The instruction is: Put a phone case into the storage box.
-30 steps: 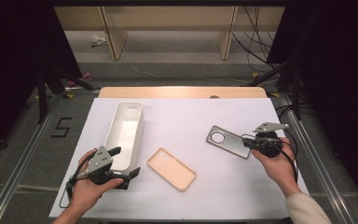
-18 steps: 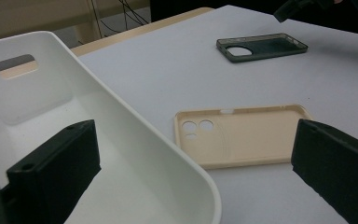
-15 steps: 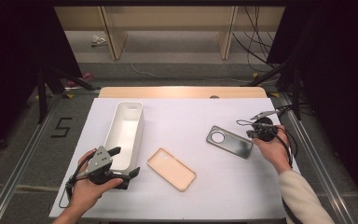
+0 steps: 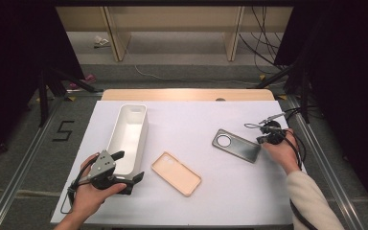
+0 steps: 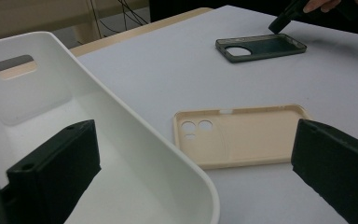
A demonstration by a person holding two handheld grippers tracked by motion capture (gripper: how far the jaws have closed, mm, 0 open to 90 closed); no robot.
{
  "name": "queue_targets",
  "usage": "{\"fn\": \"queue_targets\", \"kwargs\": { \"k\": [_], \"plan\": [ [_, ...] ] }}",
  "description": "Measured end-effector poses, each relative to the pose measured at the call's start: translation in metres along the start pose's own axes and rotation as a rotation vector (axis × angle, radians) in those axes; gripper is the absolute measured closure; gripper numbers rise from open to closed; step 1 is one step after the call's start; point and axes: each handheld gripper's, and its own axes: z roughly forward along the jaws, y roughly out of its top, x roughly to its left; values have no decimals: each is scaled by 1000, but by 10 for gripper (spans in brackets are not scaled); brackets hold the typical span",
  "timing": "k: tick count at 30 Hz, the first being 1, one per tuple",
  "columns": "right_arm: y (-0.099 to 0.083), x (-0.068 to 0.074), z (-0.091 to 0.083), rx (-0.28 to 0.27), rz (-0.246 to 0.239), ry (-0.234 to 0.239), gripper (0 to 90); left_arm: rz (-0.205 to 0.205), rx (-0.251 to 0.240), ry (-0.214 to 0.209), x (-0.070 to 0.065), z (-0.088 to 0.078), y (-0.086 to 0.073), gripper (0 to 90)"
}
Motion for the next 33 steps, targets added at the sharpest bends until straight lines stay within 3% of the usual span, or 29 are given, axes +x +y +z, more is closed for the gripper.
{"fn": "queue_targets", "kwargs": {
  "k": [13,17,24,33],
  "plan": [
    [-3,10,-4,74,-58,37,900,-3,-3,0,1,-1,0,6],
    [-7,24,-11,126,-111,55,900,-2,-3,0,0,-1,0,6],
    [-8,44,-16,193,-155,60,900,0,-4,0,0,-2,0,6],
    [-12,62,-22,229,-199,78,900,-1,-7,-2,0,-2,0,6]
  ]
}}
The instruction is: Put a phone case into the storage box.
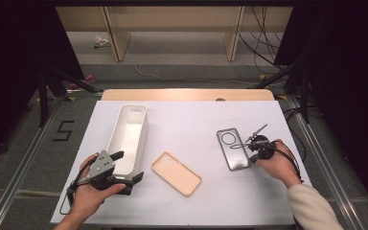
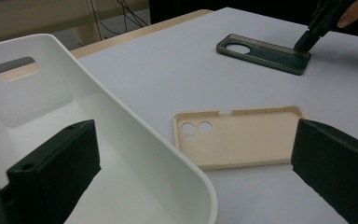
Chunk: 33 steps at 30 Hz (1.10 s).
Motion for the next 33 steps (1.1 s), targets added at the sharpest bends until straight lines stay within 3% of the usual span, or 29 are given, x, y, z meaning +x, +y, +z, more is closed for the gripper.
{"fn": "queue_targets", "kwargs": {
  "k": [6,8,11,20,22,25,26,27,29,30,31,33],
  "plan": [
    [1,5,-1,10,-8,10,900,0,-1,0,0,0,0,6],
    [2,7,-1,6,-9,39,900,-1,-1,-1,0,0,0,6],
    [3,11,-1,18,-35,19,900,1,1,-2,0,0,0,6],
    [4,13,-1,20,-48,34,900,0,-1,-2,0,0,0,6],
    [3,12,-1,14,-75,33,877,0,-1,-2,0,0,0,6],
    [4,14,-4,11,-148,-23,738,-3,-1,-1,0,0,0,6],
    [6,16,-6,4,-191,-47,657,-2,0,-3,0,0,0,6],
    [8,22,-11,-7,-275,-98,573,-2,1,-3,0,1,0,6],
    [10,29,-15,-24,-382,-129,488,-2,2,-4,0,1,0,6],
    [10,29,-15,-24,-382,-129,488,-2,2,-4,0,1,0,6],
    [12,33,-16,-42,-416,-121,415,-2,2,-4,0,1,-1,6],
    [14,36,-16,-45,-440,-129,372,-2,2,-4,0,1,-1,6]
  ]
}}
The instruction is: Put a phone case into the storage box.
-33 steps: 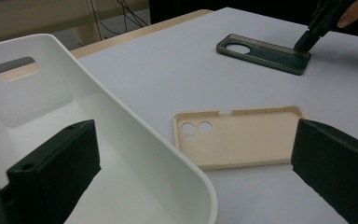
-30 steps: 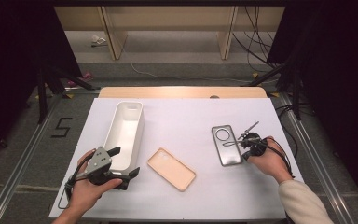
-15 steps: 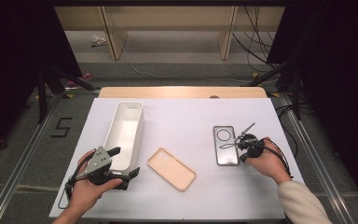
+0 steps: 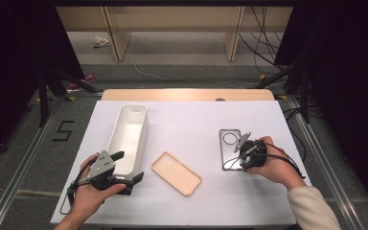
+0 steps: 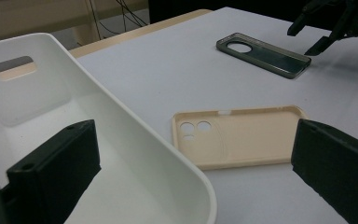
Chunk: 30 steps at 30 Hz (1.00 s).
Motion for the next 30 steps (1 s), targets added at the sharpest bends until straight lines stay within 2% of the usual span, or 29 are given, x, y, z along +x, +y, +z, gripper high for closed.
{"fn": "queue_targets", "kwargs": {
  "k": [5,10,22,30],
  "plan": [
    [3,2,-2,-20,-20,20,321,0,1,-1,0,0,0,6],
    [10,8,-4,-27,-81,43,269,0,1,-1,0,0,0,6],
    [18,14,2,-2,-138,51,254,1,1,-1,0,1,0,6],
    [19,16,2,10,-152,56,254,1,1,0,0,1,0,6]
  ]
}}
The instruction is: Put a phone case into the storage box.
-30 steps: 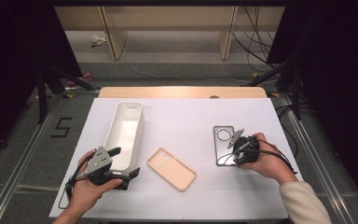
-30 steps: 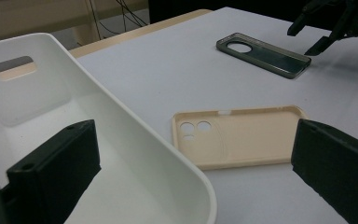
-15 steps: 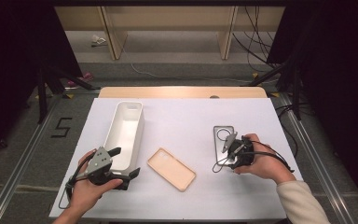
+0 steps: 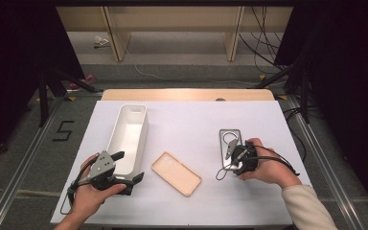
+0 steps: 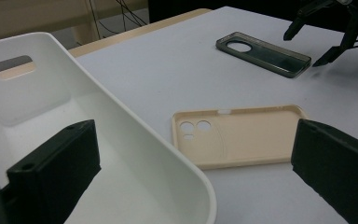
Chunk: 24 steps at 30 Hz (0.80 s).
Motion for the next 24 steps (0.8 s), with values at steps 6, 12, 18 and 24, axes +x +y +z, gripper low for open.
{"fn": "queue_targets", "kwargs": {
  "k": [6,12,18,24],
  "plan": [
    [1,1,2,8,-13,3,253,-1,0,0,0,0,0,6],
    [2,1,3,16,-21,5,256,-1,0,1,0,0,0,6],
    [2,1,5,24,-28,6,259,1,0,0,0,0,0,6],
    [3,0,7,21,-35,5,283,1,1,-2,0,1,0,6]
  ]
}}
